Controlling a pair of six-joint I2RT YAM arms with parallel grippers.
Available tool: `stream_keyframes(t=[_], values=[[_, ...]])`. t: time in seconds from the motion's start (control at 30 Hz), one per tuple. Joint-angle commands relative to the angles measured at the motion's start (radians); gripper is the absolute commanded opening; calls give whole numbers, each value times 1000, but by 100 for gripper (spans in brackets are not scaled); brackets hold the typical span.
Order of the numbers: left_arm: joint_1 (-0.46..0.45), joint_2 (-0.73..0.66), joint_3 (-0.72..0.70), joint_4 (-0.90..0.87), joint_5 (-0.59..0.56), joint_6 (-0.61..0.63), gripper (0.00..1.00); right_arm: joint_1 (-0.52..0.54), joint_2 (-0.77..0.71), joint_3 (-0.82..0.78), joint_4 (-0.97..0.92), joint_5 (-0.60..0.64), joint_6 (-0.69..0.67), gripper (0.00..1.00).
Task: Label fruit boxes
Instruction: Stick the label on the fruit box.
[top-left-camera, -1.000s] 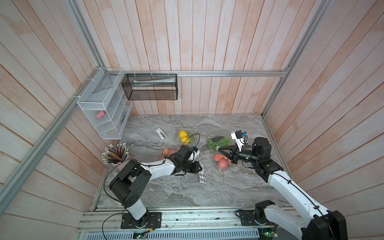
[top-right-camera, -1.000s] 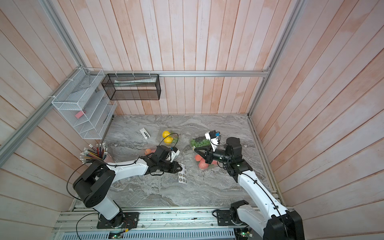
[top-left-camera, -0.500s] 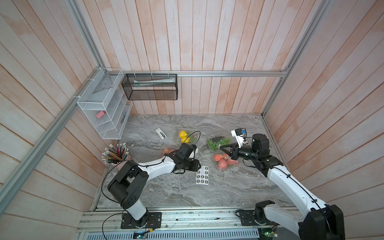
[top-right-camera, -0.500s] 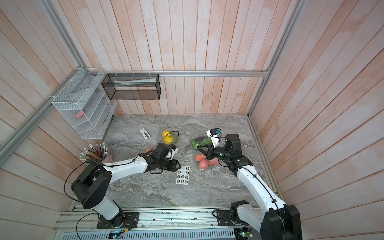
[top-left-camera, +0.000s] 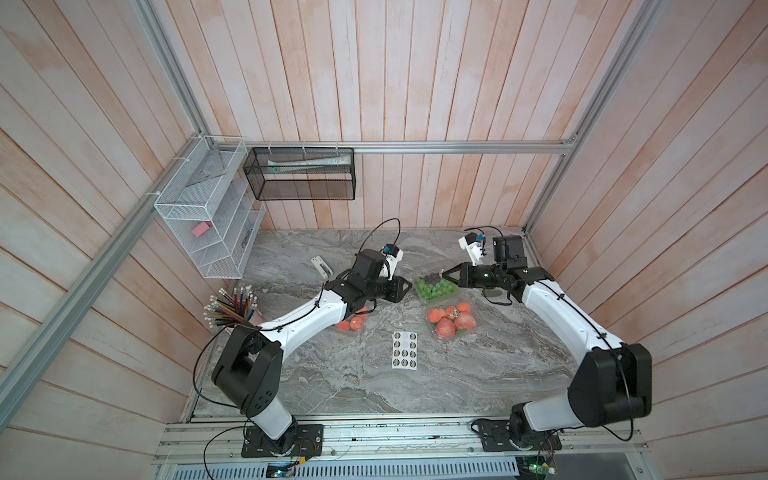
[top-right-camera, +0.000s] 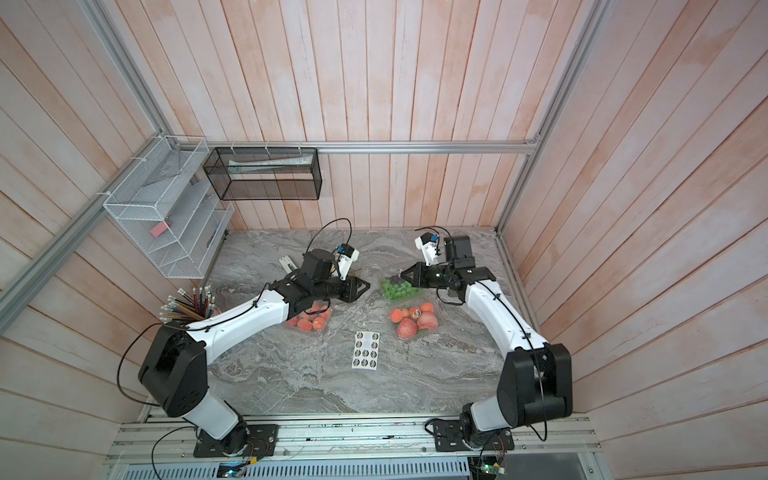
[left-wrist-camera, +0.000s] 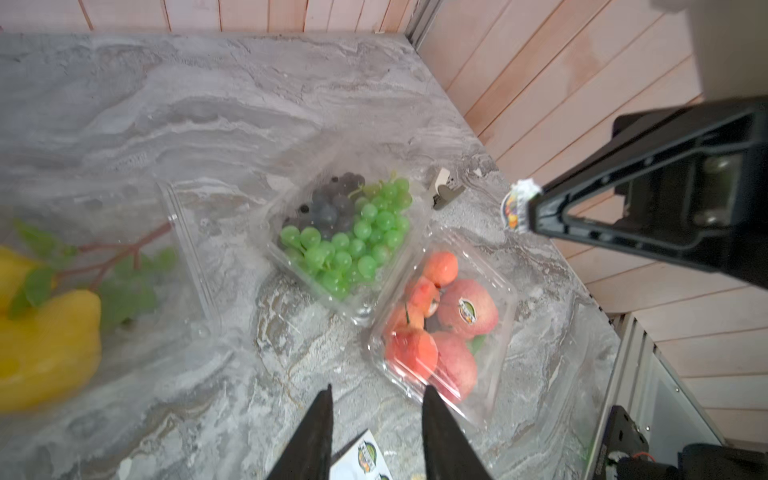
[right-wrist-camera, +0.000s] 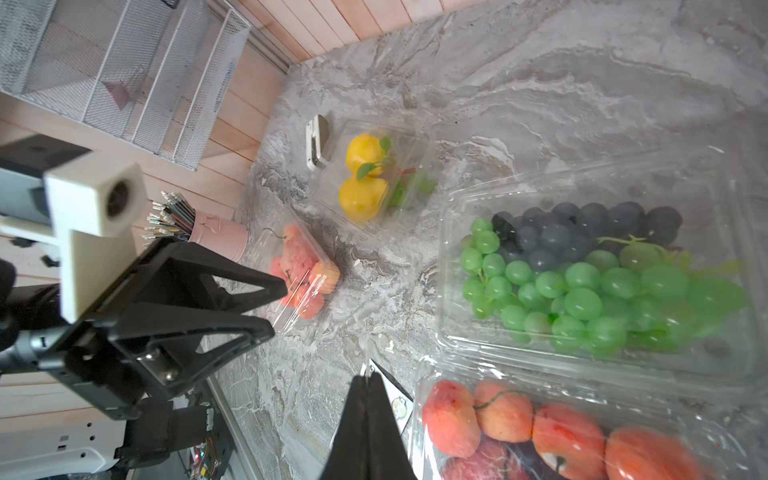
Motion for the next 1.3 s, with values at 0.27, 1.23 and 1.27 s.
stream_keyframes(t=[0.27,1.23,1.27], values=[[39,189,189,168,92,1,33,-46,239,236,-171,7,-4,0],[13,466,280,357,174,-88,23,-42,595,482,-314,-66,-21,0],[10,471,282,358,171,-84,23,-41,599,487,-322,-60,-23,0]])
